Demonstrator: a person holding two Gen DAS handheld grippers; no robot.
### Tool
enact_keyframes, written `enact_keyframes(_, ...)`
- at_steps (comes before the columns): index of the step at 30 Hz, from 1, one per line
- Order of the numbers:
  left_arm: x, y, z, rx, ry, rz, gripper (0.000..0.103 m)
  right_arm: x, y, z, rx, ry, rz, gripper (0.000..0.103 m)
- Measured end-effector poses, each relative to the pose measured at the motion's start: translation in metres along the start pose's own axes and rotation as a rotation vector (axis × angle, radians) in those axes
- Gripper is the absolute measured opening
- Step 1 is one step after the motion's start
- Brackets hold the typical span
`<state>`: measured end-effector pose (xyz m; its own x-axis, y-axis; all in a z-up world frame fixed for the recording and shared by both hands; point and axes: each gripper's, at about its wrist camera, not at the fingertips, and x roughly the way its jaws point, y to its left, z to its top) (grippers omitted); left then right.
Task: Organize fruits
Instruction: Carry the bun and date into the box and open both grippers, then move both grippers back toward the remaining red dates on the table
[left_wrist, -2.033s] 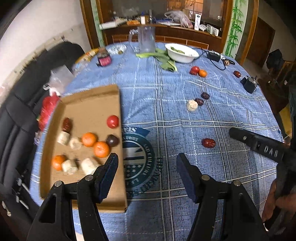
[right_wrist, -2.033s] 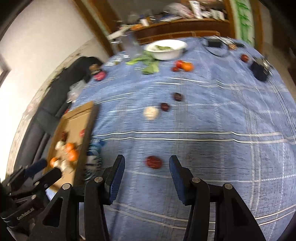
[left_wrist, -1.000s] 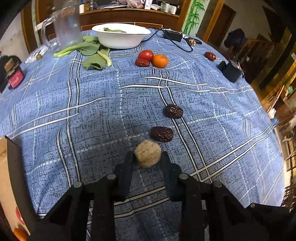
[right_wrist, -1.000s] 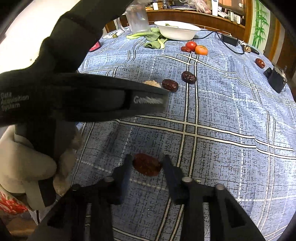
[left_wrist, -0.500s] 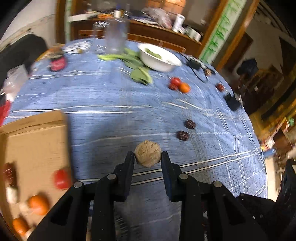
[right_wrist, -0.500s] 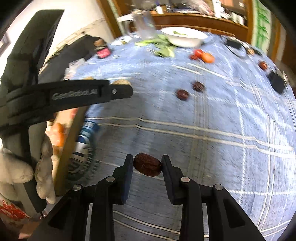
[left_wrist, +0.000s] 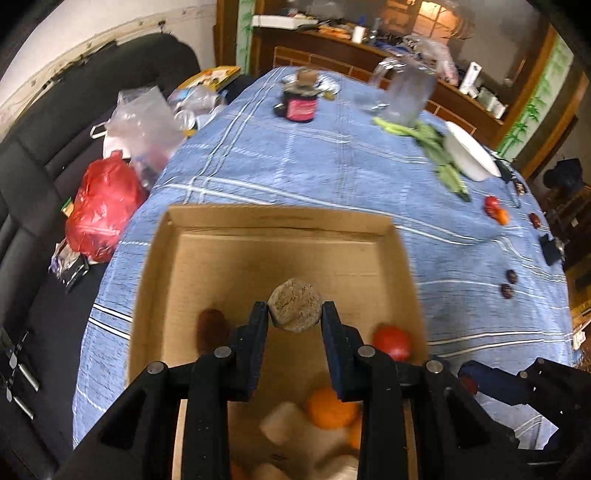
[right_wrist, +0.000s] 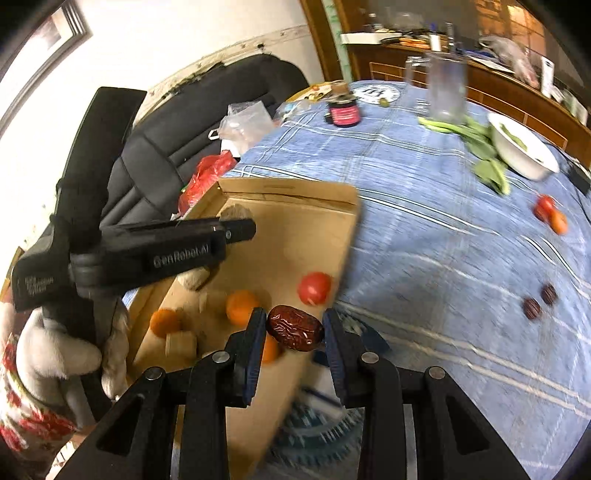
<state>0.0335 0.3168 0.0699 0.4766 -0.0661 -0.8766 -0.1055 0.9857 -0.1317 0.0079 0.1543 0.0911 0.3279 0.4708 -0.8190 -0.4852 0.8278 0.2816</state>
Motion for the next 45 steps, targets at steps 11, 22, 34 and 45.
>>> enact_keyframes(11, 0.038, 0.029, 0.012, -0.044, 0.072, -0.026, 0.028, 0.065, 0.024, 0.016, -0.042, 0.089, -0.037, 0.035)
enact_keyframes(22, 0.017, 0.033, 0.015, -0.060, 0.027, -0.021, 0.045, 0.070, 0.022, 0.017, -0.019, 0.101, -0.021, 0.035)
enact_keyframes(34, -0.064, -0.019, -0.018, -0.017, -0.141, 0.112, 0.058, -0.005, -0.011, -0.024, 0.090, -0.010, -0.024, 0.044)
enact_keyframes(45, -0.105, -0.120, -0.060, 0.107, -0.207, 0.176, 0.066, -0.067, -0.063, -0.075, 0.177, -0.049, -0.054, 0.044)
